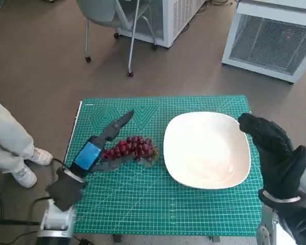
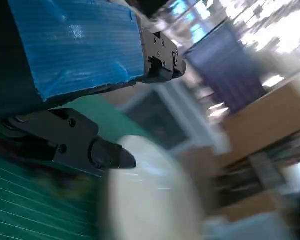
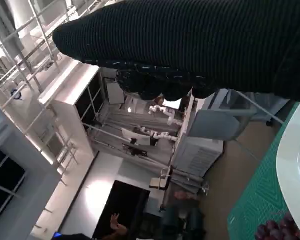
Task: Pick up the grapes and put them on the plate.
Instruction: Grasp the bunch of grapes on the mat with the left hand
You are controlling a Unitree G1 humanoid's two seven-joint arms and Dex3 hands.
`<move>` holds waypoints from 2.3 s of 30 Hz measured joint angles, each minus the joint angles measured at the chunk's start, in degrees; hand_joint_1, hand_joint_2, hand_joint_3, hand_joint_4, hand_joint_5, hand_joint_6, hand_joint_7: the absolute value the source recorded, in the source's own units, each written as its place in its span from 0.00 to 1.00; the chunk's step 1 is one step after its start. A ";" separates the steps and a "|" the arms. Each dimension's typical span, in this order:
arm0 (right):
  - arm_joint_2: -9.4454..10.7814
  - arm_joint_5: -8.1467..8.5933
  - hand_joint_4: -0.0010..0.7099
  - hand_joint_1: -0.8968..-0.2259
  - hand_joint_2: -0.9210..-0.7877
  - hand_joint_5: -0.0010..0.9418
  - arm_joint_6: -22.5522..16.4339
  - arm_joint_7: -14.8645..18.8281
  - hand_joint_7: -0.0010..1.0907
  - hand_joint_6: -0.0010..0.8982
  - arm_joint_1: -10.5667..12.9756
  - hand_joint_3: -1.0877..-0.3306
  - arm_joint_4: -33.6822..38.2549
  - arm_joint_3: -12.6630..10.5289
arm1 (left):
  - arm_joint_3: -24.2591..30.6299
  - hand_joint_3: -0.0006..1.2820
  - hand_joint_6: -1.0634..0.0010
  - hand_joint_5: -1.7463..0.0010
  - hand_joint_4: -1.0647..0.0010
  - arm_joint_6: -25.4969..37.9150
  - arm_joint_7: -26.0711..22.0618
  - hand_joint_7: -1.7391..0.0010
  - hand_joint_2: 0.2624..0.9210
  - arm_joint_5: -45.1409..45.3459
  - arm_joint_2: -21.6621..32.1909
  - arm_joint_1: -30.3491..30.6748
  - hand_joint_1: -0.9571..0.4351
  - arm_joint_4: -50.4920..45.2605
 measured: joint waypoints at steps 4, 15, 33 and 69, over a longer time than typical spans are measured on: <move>0.01 0.00 0.68 0.59 0.00 0.00 0.03 0.00 0.57 0.19 0.00 0.73 0.01 0.01 | -3.49 0.01 0.89 1.00 1.00 5.33 0.91 1.00 0.71 9.78 3.13 -1.71 0.54 -1.36; 0.11 0.56 0.68 0.59 0.00 0.00 0.38 0.05 0.57 0.19 0.09 0.73 0.01 0.16 | -13.46 0.01 0.86 1.00 1.00 18.33 0.34 0.99 0.70 23.51 4.73 -8.44 0.53 -1.43; -0.05 0.95 0.68 0.60 0.00 0.00 0.44 0.24 0.57 0.19 0.20 0.73 0.01 0.03 | -19.60 0.01 0.86 1.00 1.00 26.76 -0.38 1.00 0.74 23.43 1.54 -14.95 0.63 7.40; -0.17 0.98 0.67 0.60 0.00 0.00 0.38 0.65 0.58 0.18 0.52 0.73 0.03 -0.44 | -32.15 0.02 0.78 0.99 0.92 32.90 5.66 0.99 0.83 26.95 -9.07 -34.89 0.68 46.31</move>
